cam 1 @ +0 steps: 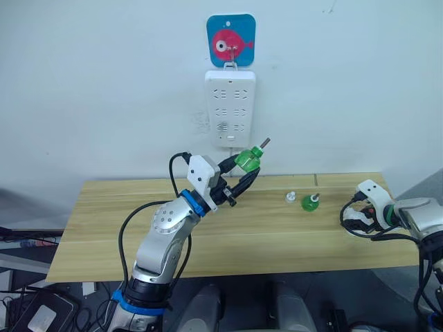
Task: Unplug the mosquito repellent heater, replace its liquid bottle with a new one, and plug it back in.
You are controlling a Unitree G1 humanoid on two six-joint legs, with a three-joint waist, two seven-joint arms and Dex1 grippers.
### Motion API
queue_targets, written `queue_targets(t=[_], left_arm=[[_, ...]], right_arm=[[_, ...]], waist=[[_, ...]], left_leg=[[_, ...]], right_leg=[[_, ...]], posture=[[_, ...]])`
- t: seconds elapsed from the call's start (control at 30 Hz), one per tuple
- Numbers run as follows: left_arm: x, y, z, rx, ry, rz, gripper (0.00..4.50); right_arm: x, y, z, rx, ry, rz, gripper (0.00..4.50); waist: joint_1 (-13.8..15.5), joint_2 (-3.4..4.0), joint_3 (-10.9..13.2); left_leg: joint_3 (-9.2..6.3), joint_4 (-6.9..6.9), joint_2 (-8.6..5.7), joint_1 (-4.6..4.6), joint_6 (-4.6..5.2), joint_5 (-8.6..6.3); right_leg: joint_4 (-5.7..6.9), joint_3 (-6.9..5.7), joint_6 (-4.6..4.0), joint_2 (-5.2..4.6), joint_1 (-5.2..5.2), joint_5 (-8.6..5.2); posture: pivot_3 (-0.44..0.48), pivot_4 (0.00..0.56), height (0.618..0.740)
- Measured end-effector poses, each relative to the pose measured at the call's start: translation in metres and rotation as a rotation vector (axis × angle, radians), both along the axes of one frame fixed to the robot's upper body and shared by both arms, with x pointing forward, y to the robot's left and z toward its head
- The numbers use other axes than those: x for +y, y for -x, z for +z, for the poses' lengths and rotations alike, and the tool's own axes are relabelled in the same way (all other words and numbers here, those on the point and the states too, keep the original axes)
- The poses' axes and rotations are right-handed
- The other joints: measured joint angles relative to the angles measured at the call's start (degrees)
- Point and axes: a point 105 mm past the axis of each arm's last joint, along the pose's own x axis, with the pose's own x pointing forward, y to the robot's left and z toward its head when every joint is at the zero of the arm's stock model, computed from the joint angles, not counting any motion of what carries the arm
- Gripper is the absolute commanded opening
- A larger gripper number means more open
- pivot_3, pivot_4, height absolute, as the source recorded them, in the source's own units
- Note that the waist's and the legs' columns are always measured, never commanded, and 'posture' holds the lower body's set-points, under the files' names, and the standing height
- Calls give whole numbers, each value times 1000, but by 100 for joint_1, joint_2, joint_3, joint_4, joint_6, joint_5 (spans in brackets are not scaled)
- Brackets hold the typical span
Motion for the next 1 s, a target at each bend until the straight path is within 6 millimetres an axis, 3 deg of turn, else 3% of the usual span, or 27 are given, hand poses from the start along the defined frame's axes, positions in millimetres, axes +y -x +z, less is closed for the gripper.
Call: queue_targets(t=[0.6, 0.77, 1.0], left_arm=[[-2, 0, 0, 5, -2, -13, 2221], [-3, 1, 0, 5, -3, -22, 2221], [-3, 1, 0, 4, -8, -27, 2221]], right_arm=[[-11, 4, -6, 38, 4, -34, 4480], [-11, 1, -1, 25, -2, -28, 3055], [-9, 8, 5, 55, -65, 1, 3012]], waist=[[24, 0, 1], [21, -3, 2], [34, 7, 16]], left_leg=[[0, 0, -1, 0, 0, 0], [0, 0, 1, 2, 0, 0], [-2, 0, -3, -2, 0, 0]], right_leg=[[-1, 1, 0, -1, 0, 0], [-2, 1, 0, 0, 2, 0], [-4, -1, 0, -1, 1, 0]], posture=[[162, 237, 740], [162, 235, 740], [172, 238, 740]])
